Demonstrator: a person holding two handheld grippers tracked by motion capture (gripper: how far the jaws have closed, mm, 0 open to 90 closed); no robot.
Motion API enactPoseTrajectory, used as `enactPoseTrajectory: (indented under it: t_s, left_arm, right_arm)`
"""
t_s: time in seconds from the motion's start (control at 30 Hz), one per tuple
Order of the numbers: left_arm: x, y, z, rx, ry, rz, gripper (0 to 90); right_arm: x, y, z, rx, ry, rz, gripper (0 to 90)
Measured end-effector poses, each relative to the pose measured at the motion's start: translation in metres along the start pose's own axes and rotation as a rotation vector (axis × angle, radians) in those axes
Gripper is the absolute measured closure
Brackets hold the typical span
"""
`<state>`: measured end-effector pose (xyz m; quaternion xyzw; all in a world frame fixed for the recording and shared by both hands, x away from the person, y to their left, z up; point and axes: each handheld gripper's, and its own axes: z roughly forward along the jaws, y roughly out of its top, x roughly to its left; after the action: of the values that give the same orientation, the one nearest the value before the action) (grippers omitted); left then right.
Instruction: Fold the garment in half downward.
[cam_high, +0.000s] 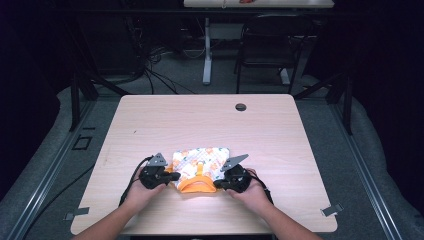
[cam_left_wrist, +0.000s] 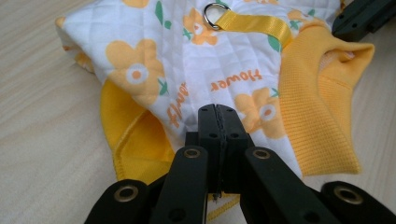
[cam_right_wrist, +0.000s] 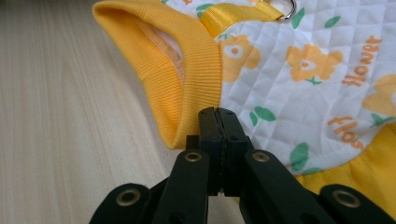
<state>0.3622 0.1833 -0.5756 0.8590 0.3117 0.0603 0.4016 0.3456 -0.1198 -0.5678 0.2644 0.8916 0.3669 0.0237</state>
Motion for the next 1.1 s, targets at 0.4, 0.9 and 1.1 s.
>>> enactPoseTrajectory:
  t_s: [0.4,0.9,1.1]
  left_arm:
    - [0.016,0.012,0.012,-0.027,0.053,-0.035,90.0]
    - [0.036,0.020,0.023,-0.076,0.077,-0.105,90.0]
    - [0.036,0.023,0.024,-0.066,0.087,-0.104,90.0]
  right_arm:
    - [-0.016,0.009,0.005,-0.015,-0.049,0.022,90.0]
    - [-0.038,0.019,0.011,-0.033,-0.083,0.064,90.0]
    - [-0.042,0.022,0.013,-0.041,-0.092,0.078,90.0]
